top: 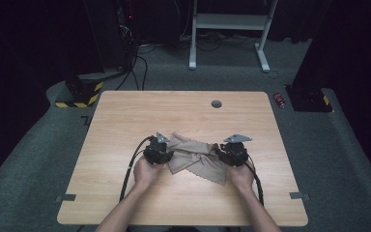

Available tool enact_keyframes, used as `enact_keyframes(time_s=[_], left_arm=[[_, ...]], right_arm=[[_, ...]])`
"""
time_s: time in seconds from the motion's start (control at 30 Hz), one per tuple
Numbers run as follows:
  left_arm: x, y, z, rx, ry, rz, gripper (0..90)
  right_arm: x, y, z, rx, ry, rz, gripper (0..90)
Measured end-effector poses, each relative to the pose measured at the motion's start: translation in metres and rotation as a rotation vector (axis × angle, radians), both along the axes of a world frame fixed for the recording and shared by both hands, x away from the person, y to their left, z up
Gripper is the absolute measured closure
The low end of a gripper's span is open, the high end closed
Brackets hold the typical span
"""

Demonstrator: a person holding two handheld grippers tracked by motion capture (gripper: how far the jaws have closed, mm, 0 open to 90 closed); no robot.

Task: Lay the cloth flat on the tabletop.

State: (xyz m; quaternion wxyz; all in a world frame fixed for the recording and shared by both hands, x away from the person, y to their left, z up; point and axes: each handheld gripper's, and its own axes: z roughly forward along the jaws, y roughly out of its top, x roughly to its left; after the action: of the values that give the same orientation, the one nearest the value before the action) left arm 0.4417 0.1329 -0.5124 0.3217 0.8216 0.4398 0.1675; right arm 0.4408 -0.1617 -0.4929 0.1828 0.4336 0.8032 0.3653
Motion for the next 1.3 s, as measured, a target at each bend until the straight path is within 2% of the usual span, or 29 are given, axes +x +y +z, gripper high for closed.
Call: enact_keyframes(time_s=[0.03, 0.07, 0.13, 0.2, 0.23, 0.27, 0.3, 0.33, 0.37, 0.4, 0.43, 0.47, 0.5, 0.53, 0.57, 0.7, 0.73, 0.77, 0.83, 0.87, 0.9, 0.97, 1.0, 1.03, 1.1, 1.17, 1.2, 1.27, 1.3], left_arm=[[0.001, 0.000, 0.000, -0.002, -0.001, -0.004, 72.4], [0.001, 0.000, 0.000, 0.000, -0.005, -0.007, 80.7], [0.003, 0.002, 0.005, 0.009, -0.027, -0.019, 89.6], [0.003, 0.003, 0.007, 0.001, -0.039, -0.014, 89.8], [0.006, 0.007, 0.013, -0.035, -0.066, 0.010, 89.8], [0.006, 0.007, 0.013, -0.035, -0.066, 0.010, 89.8], [0.010, 0.009, 0.015, -0.037, -0.070, 0.028, 89.8], [0.012, 0.010, 0.015, -0.032, -0.073, 0.043, 89.7], [0.012, 0.010, 0.015, -0.032, -0.073, 0.043, 89.3], [0.015, 0.012, 0.012, -0.011, -0.074, 0.073, 85.7], [0.015, 0.012, 0.012, -0.011, -0.074, 0.073, 80.2], [0.016, 0.013, 0.010, -0.003, -0.066, 0.090, 80.2], [0.015, 0.015, 0.008, 0.002, -0.064, 0.091, 68.2], [0.012, 0.016, 0.008, 0.000, -0.065, 0.095, 68.2], [0.008, 0.017, 0.007, -0.005, -0.068, 0.094, 62.6], [-0.019, 0.017, 0.012, -0.045, -0.073, 0.029, 55.1], [-0.019, 0.017, 0.012, -0.045, -0.073, 0.029, 54.3], [-0.038, 0.013, 0.014, -0.053, -0.080, -0.026, 53.4], [-0.055, 0.010, 0.014, -0.049, -0.089, -0.066, 52.8], [-0.055, 0.010, 0.014, -0.049, -0.089, -0.066, 52.8], [-0.061, 0.008, 0.012, -0.043, -0.089, -0.082, 52.8], [-0.072, 0.003, 0.008, -0.009, -0.083, -0.109, 53.2], [-0.073, 0.001, 0.006, 0.002, -0.082, -0.114, 54.4], [-0.077, -0.002, 0.002, 0.035, -0.083, -0.126, 55.0], [-0.077, -0.005, -0.001, 0.059, -0.078, -0.133, 57.1], [-0.076, -0.005, -0.002, 0.063, -0.079, -0.133, 58.6], [-0.075, -0.005, -0.002, 0.057, -0.078, -0.133, 66.1], [-0.071, -0.005, -0.002, 0.060, -0.077, -0.140, 69.6], [-0.067, -0.005, -0.001, 0.044, -0.057, -0.150, 78.3]], right_arm=[[0.004, 0.003, 0.000, -0.011, 0.006, 0.000, 85.5], [0.008, 0.005, 0.000, -0.027, 0.003, -0.003, 89.3], [0.017, 0.009, 0.006, -0.037, -0.004, -0.012, 89.7], [0.021, 0.009, 0.009, -0.035, -0.013, -0.021, 89.7], [0.030, 0.010, 0.016, -0.028, -0.020, -0.051, 89.7], [0.030, 0.010, 0.016, -0.028, -0.020, -0.051, 89.7], [0.041, 0.012, 0.022, -0.036, -0.019, -0.082, 89.5], [0.044, 0.012, 0.023, -0.037, -0.011, -0.092, 89.3], [0.051, 0.012, 0.022, -0.034, 0.006, -0.107, 88.9], [0.057, 0.011, 0.019, -0.038, 0.031, -0.128, 85.9], [0.060, 0.011, 0.017, -0.051, 0.045, -0.140, 82.7], [0.060, 0.011, 0.017, -0.051, 0.045, -0.140, 82.7], [0.063, 0.008, 0.011, -0.063, 0.068, -0.148, 74.1], [0.063, 0.008, 0.011, -0.063, 0.068, -0.148, 74.1], [0.060, 0.007, 0.010, -0.058, 0.067, -0.148, 71.7], [0.034, -0.005, 0.013, -0.050, 0.029, -0.131, 67.3], [0.034, -0.005, 0.013, -0.050, 0.029, -0.131, 67.3], [0.018, -0.009, 0.016, -0.043, 0.008, -0.104, 67.1], [-0.001, -0.012, 0.017, -0.032, -0.005, -0.069, 67.7], [-0.001, -0.012, 0.017, -0.032, -0.005, -0.069, 67.7], [-0.012, -0.012, 0.017, -0.023, -0.004, -0.050, 68.6], [-0.031, -0.008, 0.014, -0.034, -0.001, 0.020, 69.6], [-0.048, -0.002, 0.008, -0.053, 0.000, 0.074, 70.2], [-0.054, 0.001, 0.005, -0.056, 0.008, 0.097, 70.2], [-0.062, 0.008, -0.002, -0.074, 0.013, 0.123, 70.2], [-0.064, 0.011, -0.005, -0.081, 0.018, 0.133, 70.2], [-0.066, 0.016, -0.010, -0.092, 0.026, 0.149, 70.2], [-0.066, 0.018, -0.012, -0.094, 0.030, 0.153, 70.4], [-0.065, 0.021, -0.016, -0.100, 0.038, 0.155, 73.3]])
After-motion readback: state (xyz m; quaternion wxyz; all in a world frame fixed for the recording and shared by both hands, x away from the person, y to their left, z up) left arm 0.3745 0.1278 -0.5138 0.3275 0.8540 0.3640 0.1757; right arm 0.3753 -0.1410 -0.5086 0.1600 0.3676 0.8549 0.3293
